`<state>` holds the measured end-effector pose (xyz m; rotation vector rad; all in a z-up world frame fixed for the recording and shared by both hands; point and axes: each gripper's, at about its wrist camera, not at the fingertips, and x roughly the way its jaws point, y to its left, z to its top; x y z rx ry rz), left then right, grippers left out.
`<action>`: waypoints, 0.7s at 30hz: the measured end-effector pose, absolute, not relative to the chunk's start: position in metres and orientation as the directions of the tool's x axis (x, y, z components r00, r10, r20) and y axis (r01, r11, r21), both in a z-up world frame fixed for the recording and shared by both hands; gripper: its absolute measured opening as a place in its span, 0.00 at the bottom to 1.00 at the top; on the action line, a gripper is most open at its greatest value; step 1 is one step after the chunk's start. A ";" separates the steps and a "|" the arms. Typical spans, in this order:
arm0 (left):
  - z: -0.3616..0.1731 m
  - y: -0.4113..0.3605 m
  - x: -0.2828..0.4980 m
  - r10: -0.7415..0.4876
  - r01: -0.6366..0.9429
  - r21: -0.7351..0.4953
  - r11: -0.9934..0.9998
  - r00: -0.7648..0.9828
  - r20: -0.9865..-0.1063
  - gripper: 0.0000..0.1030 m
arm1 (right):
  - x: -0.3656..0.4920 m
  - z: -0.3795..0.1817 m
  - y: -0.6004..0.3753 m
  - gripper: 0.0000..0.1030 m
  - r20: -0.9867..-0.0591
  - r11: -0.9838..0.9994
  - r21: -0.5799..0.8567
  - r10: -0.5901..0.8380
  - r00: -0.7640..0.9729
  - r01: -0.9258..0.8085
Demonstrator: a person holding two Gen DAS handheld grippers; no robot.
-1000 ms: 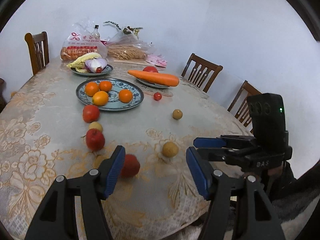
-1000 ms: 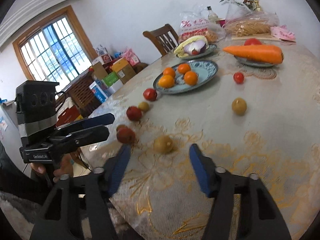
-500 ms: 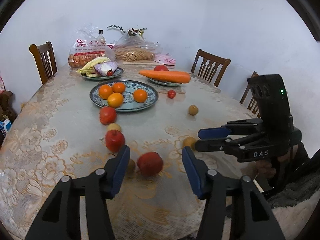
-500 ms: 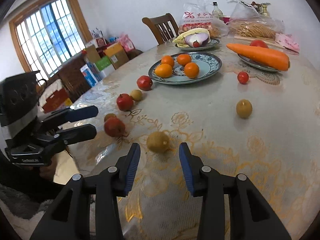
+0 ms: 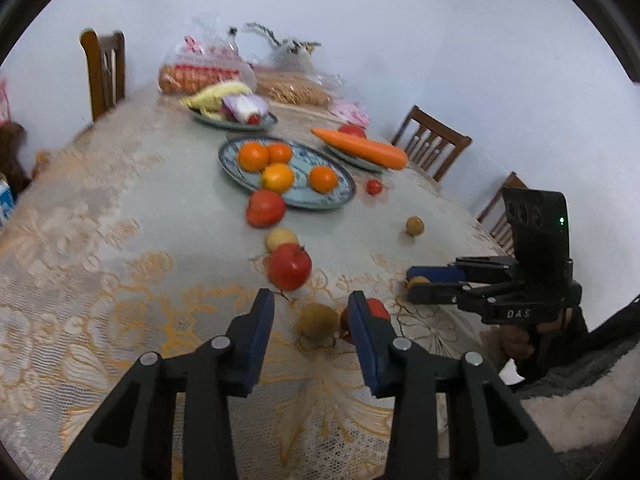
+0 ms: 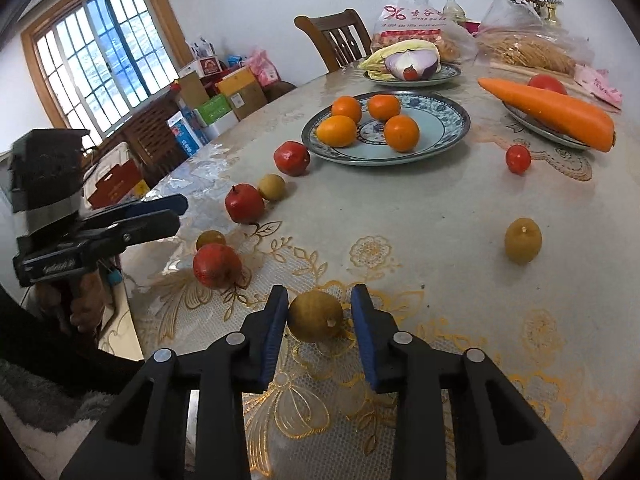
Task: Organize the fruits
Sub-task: 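Carry the brown pear with the right tool onto the plate while the left tool carries a small fruit there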
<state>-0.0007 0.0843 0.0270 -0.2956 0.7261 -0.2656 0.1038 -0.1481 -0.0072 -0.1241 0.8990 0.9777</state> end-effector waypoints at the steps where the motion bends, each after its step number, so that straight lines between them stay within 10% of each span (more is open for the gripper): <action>1: 0.025 0.084 0.001 -0.339 0.136 -0.353 0.926 0.710 -0.617 0.38 | 0.104 -0.007 -0.148 0.33 -0.705 0.580 0.290 0.667 0.239 -0.761; 21: 0.024 0.089 -0.002 -0.325 0.112 -0.355 0.928 0.712 -0.623 0.22 | 0.157 0.038 -0.126 0.28 -0.707 0.622 0.102 0.594 0.383 -0.776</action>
